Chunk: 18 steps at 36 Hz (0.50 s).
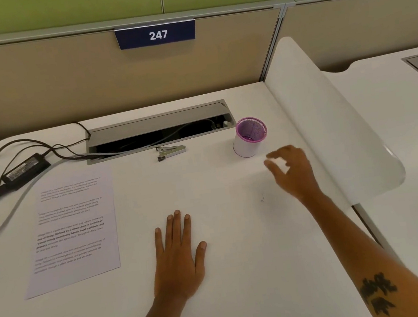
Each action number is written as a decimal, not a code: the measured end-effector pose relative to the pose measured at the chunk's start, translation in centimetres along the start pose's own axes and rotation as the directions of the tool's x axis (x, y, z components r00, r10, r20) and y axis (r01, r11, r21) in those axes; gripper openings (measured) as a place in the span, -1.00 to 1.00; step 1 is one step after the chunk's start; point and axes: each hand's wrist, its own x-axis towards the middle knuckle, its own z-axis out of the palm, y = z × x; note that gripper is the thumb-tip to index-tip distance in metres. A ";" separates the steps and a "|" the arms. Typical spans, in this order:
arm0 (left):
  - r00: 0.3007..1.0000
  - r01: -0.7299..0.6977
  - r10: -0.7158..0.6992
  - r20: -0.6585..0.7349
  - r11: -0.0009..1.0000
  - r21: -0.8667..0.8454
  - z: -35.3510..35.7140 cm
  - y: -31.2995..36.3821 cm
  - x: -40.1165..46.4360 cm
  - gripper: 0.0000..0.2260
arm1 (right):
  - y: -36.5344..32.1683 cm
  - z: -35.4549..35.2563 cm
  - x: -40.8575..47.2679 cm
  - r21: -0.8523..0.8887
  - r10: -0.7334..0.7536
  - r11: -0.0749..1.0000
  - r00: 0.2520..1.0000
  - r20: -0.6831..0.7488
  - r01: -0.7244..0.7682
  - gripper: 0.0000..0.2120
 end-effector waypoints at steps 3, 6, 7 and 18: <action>1.000 -0.002 0.002 -0.002 1.000 0.001 0.0 0.1 0.1 -0.34 | 2.5 0.7 -3.1 -0.146 -0.083 0.982 0.971 0.222 0.117 -0.50; 1.000 -0.006 0.006 -0.008 1.000 -0.002 0.0 0.0 0.0 -0.34 | 3.8 0.8 -4.6 -0.323 -0.012 0.931 0.898 0.439 0.170 -0.32; 1.000 -0.007 0.007 -0.009 1.000 -0.002 0.1 0.0 0.1 -0.34 | 4.0 0.7 -5.0 -0.356 0.006 0.915 0.876 0.482 0.189 -0.29; 0.999 -0.012 0.011 -0.033 1.000 -0.011 0.2 0.0 0.0 -0.34 | 3.8 -0.1 -7.3 -0.349 0.009 0.911 0.837 0.547 0.218 -0.28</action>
